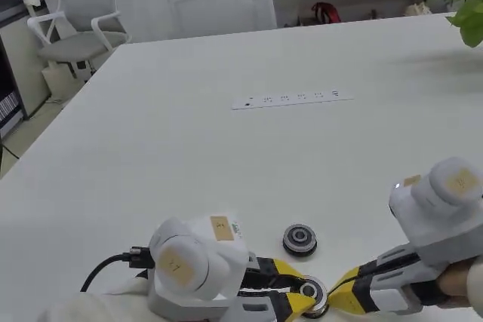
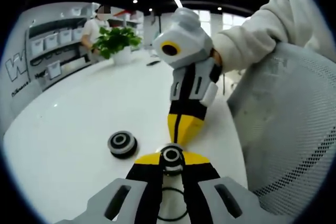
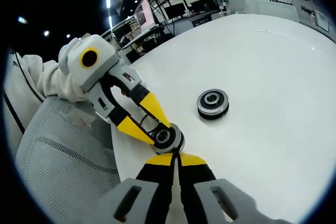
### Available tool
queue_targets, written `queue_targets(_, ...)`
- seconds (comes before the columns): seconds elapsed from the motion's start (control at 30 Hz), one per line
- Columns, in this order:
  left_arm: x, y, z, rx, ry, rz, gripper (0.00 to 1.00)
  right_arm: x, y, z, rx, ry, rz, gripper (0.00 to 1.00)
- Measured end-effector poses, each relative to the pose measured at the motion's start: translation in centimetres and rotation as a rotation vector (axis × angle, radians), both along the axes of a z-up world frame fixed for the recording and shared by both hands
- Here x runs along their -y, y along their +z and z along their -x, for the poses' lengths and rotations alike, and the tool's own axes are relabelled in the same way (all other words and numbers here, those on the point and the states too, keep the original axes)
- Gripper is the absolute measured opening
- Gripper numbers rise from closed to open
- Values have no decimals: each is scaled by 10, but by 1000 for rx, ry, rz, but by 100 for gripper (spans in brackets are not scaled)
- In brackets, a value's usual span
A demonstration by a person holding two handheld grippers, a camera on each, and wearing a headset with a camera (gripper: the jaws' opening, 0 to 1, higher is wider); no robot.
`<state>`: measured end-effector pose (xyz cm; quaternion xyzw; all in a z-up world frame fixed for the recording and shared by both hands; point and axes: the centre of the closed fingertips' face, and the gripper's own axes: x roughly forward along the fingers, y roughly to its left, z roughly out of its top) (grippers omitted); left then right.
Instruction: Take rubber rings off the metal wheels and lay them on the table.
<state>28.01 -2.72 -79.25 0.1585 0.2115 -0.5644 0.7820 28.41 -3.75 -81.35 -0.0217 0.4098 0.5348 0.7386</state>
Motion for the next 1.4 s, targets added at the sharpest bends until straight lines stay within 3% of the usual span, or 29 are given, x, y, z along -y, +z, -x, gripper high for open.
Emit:
queue_targets(0.1,0,0,0,-1,0,3,14,0,0,0,-8,-13,1,0)
queue_targets(0.27,0,0,0,-1,0,1,14,2,1,-2,-66,-63,-9,0)
queue_targets(0.73,0,0,0,3,1,-2,14,2,11,-6,-106,-115,-67,0)
queue_targets(1.1,0,-1,-1,10,-3,-2,14,-3,15,-3,-113,-121,-77,0)
queue_targets(1.4,0,-1,-2,8,3,3,14,-6,18,-1,-77,-100,-61,0)
